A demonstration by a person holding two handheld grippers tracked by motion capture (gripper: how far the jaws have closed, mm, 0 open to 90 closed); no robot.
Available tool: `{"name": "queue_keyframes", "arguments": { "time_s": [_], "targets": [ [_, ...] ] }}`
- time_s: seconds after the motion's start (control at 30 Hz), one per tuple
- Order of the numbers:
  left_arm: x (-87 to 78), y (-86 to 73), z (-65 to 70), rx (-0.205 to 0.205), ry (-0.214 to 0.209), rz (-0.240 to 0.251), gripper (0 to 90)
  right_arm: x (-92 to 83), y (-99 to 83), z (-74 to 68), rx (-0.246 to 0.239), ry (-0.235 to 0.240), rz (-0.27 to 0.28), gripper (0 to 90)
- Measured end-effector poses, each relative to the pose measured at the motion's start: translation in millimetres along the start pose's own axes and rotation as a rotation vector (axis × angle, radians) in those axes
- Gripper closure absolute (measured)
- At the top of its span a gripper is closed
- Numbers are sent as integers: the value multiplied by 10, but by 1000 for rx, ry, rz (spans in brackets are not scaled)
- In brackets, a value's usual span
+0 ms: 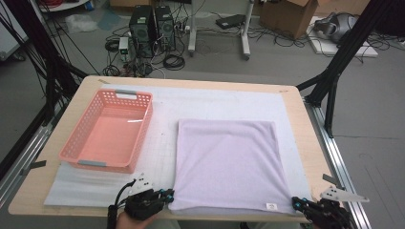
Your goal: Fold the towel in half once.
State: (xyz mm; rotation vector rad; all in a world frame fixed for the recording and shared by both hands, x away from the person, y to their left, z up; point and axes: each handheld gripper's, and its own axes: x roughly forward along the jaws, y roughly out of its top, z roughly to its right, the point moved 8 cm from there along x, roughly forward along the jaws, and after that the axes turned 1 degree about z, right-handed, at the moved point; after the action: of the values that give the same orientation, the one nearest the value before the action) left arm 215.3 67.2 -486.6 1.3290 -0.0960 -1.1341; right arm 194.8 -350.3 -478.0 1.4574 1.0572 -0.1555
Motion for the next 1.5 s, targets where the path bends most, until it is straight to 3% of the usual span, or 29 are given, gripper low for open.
{"name": "queue_keyframes", "arguments": {
  "time_s": [0.1, 0.13, 0.17, 0.2, 0.33, 0.47, 0.63, 0.87, 0.97, 1.07, 1.1, 1.17, 1.3, 1.37, 1.43, 1.5],
  "targets": [
    [0, -37, 37, 26, -17, 11, 830, -42, -89, -51, -7, 13, -19, 865],
    [17, -14, 11, 45, -6, 26, 763, -29, -100, -65, -15, 18, -28, 826],
    [38, 30, -32, 39, 20, 45, 633, -12, -87, -61, -30, 5, -22, 700],
    [46, 71, -65, 36, 32, 61, 572, 3, -55, -50, -34, -19, -12, 623],
    [134, 365, -232, 25, 71, 154, 469, 37, 183, 21, -66, -51, 92, 549],
    [315, 658, -340, 58, 81, 184, 438, 176, 420, 192, -51, -74, 130, 522],
    [548, 1002, -541, 45, 71, 206, 414, 386, 711, 350, -54, -79, 163, 486],
    [835, 1344, -850, 66, 115, 172, 406, 649, 1184, 585, -74, -67, 158, 515],
    [925, 1434, -967, 56, 138, 167, 414, 784, 1385, 675, -88, -54, 145, 548],
    [1021, 1484, -1063, 66, 147, 136, 433, 929, 1551, 780, -98, -50, 126, 542],
    [1050, 1508, -1091, 67, 154, 157, 432, 978, 1606, 819, -98, -51, 125, 533],
    [1125, 1517, -1153, 53, 162, 129, 438, 1081, 1695, 896, -99, -52, 109, 522],
    [1250, 1599, -1287, 36, 181, 122, 440, 1307, 1867, 1031, -115, -45, 85, 503],
    [1295, 1630, -1376, 27, 210, 97, 446, 1417, 1941, 1092, -119, -39, 80, 496],
    [1316, 1659, -1464, 31, 240, 111, 456, 1530, 1983, 1147, -118, -28, 60, 492],
    [1381, 1633, -1571, -4, 249, 74, 451, 1634, 2002, 1191, -119, -15, 42, 491]
  ]
}}
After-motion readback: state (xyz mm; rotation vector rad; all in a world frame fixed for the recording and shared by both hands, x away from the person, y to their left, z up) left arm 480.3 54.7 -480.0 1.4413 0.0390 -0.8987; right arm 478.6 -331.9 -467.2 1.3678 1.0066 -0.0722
